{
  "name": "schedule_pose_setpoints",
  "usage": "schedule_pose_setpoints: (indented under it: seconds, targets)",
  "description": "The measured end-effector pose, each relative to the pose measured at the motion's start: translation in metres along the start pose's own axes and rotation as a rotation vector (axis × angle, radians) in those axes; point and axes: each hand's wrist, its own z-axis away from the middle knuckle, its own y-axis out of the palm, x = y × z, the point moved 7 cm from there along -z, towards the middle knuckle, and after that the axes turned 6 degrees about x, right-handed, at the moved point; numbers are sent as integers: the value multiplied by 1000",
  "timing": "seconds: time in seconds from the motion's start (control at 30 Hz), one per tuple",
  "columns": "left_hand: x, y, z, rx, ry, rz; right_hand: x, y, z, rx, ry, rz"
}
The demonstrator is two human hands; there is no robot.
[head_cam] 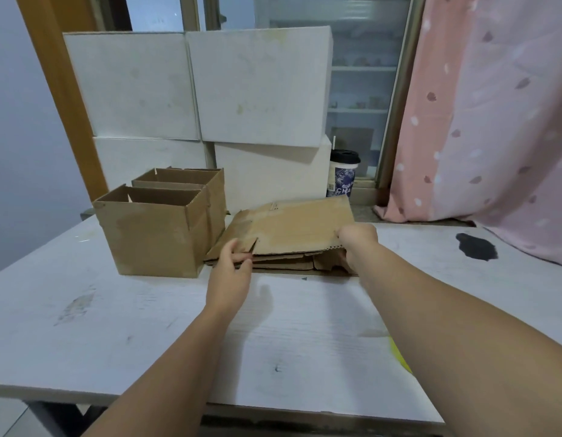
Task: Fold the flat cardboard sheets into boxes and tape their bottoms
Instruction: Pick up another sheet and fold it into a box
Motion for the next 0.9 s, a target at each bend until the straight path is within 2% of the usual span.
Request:
schedule_pose_setpoints:
  seconds: [0.07, 0.13, 0.33, 0.43, 0.5, 0.57, 0.67, 0.73, 0.87, 0.9]
  targets:
    - [-1, -9, 0, -112, -6, 61, 10, -5, 9, 0, -10, -116]
    - [-1, -15, 3, -169, -19, 100, 25, -14, 21, -21, -77, -133]
    - [-7, -24, 10, -168, -19, 152, 41, -43, 75, -125, -353, -141]
    - [-8, -29, 16, -131, -121, 492, 32, -51, 98, -81, -379, -245]
    - [-14, -35, 24, -41, -154, 718, 26, -58, 113, -37, -433, -306]
    - [-24, -52, 33, 0, -103, 738, 20, -65, 129, 25, -527, -321]
    - [-35, -82, 48, -78, -52, 798, 10, -68, 148, 165, -634, -232]
    - [-43, -98, 61, -157, -36, 702, 5, -65, 158, 263, -687, -151]
    - [-60, -115, 84, -303, 72, 123, -6, -58, 163, 332, -701, -5]
    - [-64, -114, 88, -300, 106, 76, -8, -54, 164, 360, -701, 33]
